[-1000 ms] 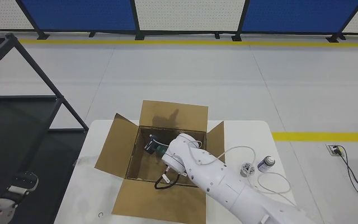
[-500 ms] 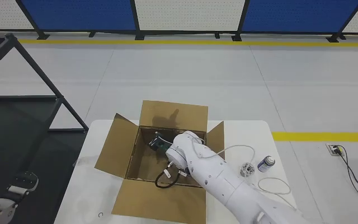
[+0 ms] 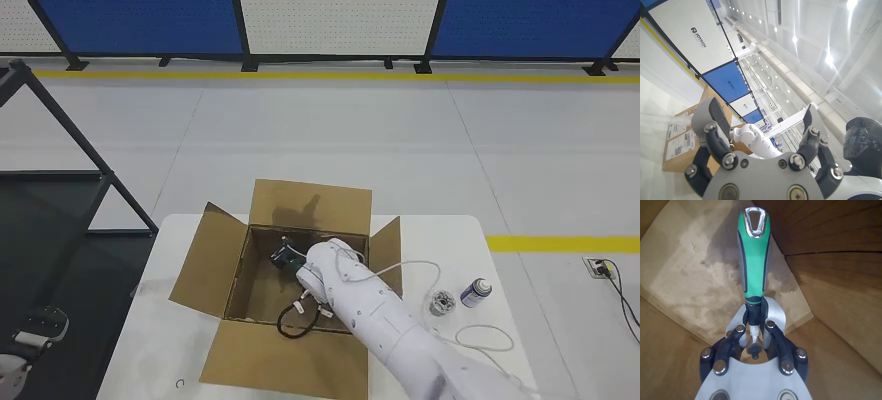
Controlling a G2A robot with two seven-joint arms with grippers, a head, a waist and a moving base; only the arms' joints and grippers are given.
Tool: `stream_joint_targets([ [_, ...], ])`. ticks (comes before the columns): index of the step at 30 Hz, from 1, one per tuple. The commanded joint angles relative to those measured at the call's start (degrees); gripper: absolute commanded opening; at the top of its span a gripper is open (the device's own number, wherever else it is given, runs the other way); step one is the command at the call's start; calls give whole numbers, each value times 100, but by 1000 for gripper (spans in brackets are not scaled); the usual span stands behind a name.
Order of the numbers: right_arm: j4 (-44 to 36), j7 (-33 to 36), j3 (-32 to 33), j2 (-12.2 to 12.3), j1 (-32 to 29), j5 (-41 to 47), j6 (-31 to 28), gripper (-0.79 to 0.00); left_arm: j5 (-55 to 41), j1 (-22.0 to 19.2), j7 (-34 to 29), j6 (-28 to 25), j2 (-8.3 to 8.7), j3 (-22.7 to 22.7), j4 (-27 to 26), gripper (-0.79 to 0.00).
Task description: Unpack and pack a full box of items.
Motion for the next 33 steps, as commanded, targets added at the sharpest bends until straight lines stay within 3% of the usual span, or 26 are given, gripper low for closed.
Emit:
stream_joint_targets([
  [1, 138, -11, -11, -55, 5, -17, -56, -785, 0, 0, 0, 0, 0, 0, 0, 0],
  [10, 589, -85, 12, -268, 37, -15, -196, -785, 0, 0, 0, 0, 0, 0, 0, 0],
  [11, 621, -89, 16, -284, 41, -16, -209, -757, 0, 0, 0, 0, 0, 0, 0, 0],
  [14, 701, -107, 30, -328, 57, -24, -237, -560, 0, 0, 0, 0, 0, 0, 0, 0],
  [16, 737, -110, 36, -353, 68, -35, -261, -499, 0, 0, 0, 0, 0, 0, 0, 0],
  [33, 723, -281, 142, -434, 371, -164, -366, -422, 0, 0, 0, 0, 0, 0, 0, 0],
])
